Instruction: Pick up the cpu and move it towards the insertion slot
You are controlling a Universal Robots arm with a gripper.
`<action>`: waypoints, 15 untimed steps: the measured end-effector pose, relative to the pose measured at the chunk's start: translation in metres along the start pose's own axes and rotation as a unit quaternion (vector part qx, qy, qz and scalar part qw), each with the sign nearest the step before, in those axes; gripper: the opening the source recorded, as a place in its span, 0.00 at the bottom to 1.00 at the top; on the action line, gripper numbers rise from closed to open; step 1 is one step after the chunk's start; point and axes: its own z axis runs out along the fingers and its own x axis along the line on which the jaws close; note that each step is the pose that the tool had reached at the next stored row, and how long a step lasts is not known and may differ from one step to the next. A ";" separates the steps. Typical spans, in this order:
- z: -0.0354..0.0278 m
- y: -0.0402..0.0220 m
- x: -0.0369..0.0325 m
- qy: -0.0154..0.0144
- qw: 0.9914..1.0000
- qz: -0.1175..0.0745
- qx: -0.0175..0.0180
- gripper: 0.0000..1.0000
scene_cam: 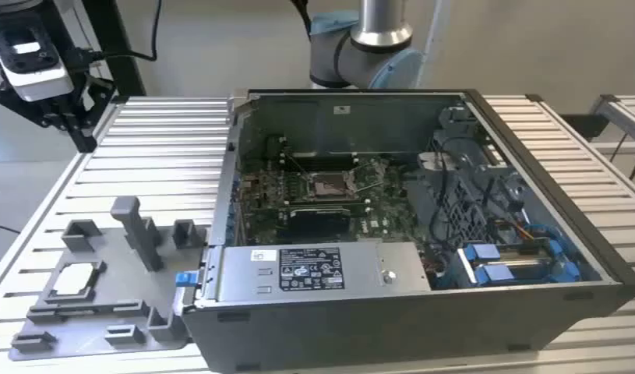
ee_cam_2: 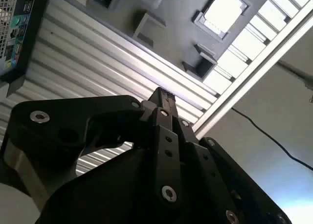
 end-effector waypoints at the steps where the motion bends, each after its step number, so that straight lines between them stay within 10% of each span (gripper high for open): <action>1: 0.0000 0.0000 0.0000 0.000 1.000 0.000 0.000 0.00; 15: 0.0000 0.0001 0.0029 0.000 1.000 0.000 0.000 0.00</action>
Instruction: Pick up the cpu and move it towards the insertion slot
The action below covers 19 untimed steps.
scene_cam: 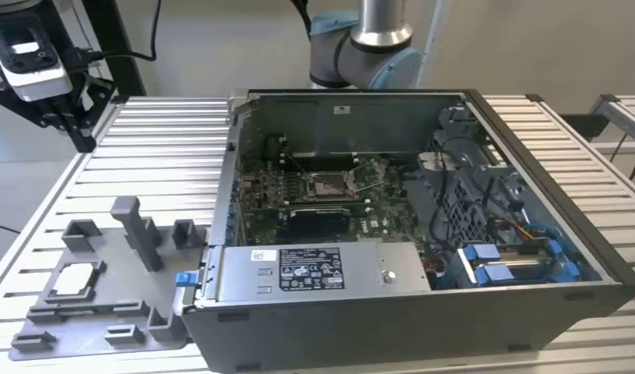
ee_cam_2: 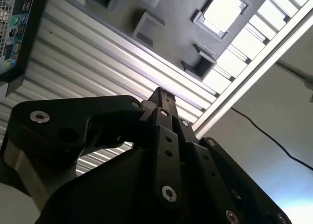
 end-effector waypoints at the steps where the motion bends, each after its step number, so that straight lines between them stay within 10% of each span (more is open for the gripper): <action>1: 0.0000 0.0000 0.0017 0.000 1.000 0.000 0.000 0.00; 11: 0.0002 -0.0035 0.0250 0.000 1.000 0.000 0.000 0.00; 19: 0.0003 -0.0211 0.0327 0.000 1.000 0.000 0.000 0.00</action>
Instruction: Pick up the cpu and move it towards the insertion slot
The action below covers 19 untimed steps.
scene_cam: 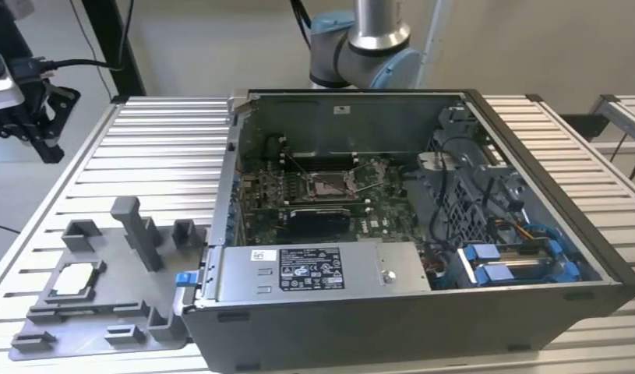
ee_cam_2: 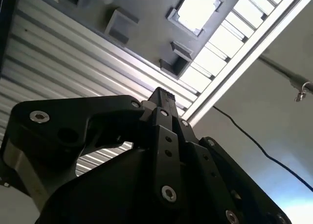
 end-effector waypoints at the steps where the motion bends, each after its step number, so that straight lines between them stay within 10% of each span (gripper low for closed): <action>1: 0.0000 -0.0032 0.0003 0.000 1.000 0.000 0.000 0.00; 8: 0.0004 -0.0241 0.0029 0.000 1.000 0.001 0.000 0.00; 19: 0.0022 -0.0364 0.0082 0.000 1.000 0.004 0.000 0.00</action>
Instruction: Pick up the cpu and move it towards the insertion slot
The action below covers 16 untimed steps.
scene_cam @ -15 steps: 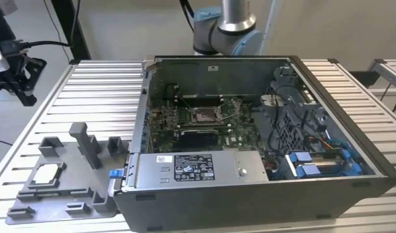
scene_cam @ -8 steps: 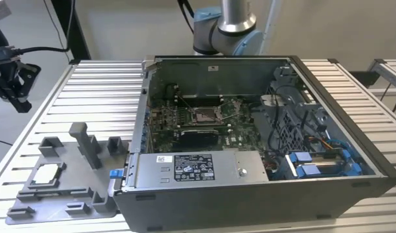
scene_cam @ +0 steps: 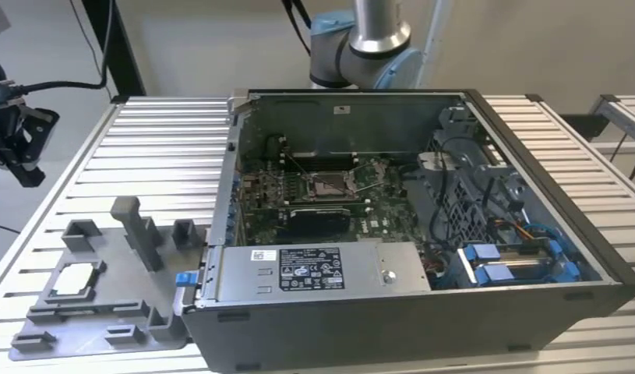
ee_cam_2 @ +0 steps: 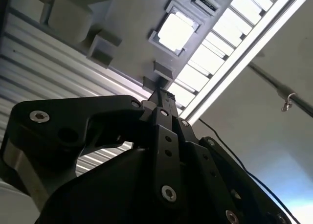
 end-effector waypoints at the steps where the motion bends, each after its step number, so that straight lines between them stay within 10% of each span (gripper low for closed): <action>1: 0.0002 -0.0004 0.0001 0.000 1.000 0.000 0.000 0.00; 16: 0.0007 -0.0009 0.0005 0.000 1.000 0.000 0.000 0.00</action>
